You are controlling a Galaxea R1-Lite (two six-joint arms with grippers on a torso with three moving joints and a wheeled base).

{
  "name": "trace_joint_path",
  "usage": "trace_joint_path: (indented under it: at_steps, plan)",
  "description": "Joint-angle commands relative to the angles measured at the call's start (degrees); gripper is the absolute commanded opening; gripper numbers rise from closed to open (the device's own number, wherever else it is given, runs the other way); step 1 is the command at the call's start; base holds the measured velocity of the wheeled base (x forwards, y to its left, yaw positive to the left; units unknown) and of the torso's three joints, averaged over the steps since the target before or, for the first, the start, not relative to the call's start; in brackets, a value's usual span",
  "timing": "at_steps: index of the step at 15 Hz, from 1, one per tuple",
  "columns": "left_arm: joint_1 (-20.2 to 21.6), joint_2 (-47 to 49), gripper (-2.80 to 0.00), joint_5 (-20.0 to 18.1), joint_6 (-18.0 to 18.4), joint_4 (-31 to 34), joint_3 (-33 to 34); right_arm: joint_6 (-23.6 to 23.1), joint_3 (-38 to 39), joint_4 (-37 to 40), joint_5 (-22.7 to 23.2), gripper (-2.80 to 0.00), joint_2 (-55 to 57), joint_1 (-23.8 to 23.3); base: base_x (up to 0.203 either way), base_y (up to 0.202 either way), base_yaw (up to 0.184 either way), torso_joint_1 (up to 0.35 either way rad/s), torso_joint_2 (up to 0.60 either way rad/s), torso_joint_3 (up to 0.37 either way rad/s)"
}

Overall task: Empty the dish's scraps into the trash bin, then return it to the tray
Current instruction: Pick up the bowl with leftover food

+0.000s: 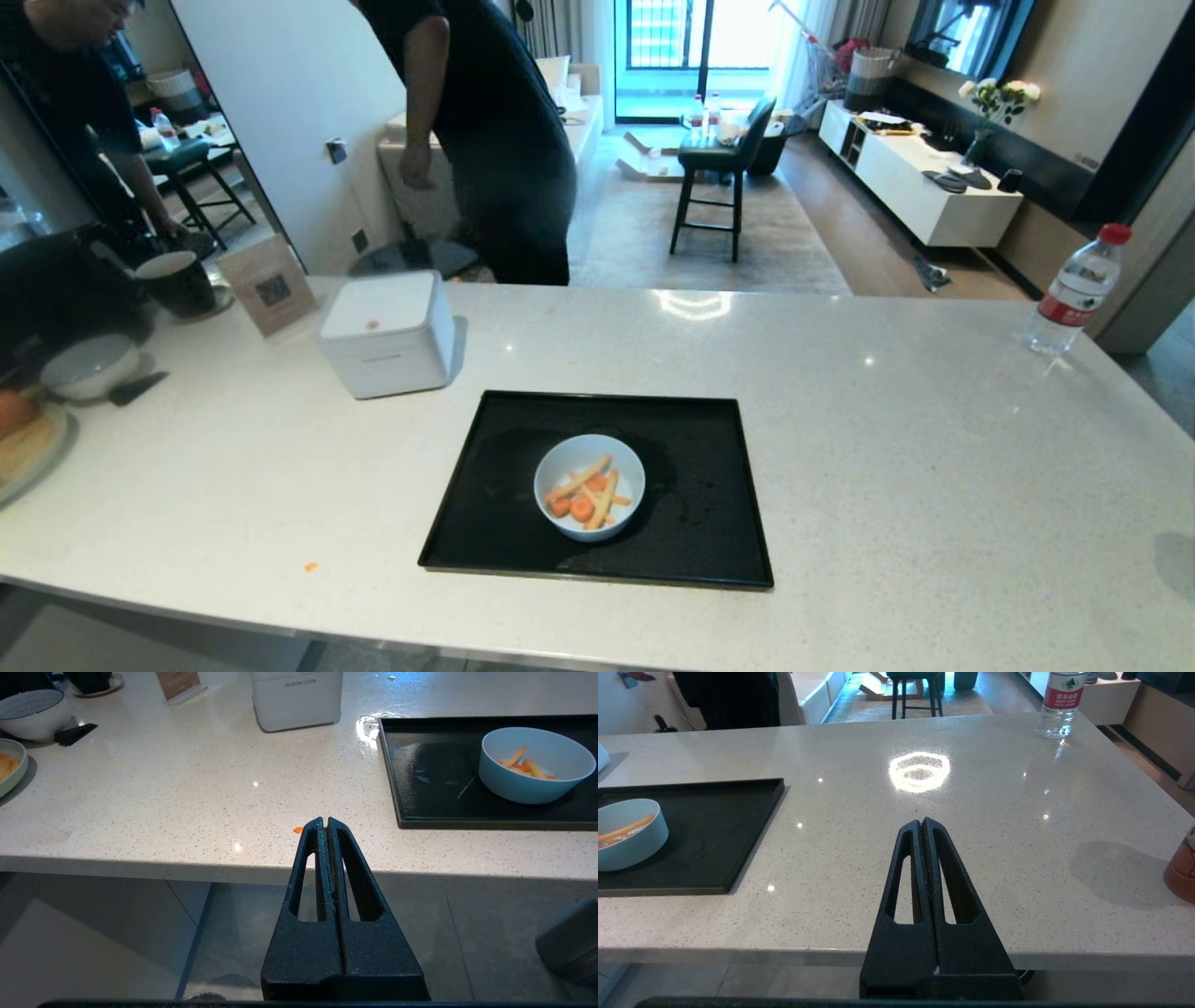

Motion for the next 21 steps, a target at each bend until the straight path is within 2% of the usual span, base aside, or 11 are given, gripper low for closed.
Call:
trace_joint_path:
  at_steps: [1,21]
  plan:
    - [0.0,-0.02,-2.8,-0.02,0.02,0.0,0.0,0.03,0.0,-0.07,-0.01,-2.8,0.0,0.0,0.0,0.0,0.0,0.0,0.0,0.0]
    - [0.0,-0.02,-2.8,-0.02,0.02,0.0,0.0,0.03,0.0,-0.07,-0.01,-2.8,0.0,0.0,0.0,0.0,0.0,0.0,0.0,0.0]
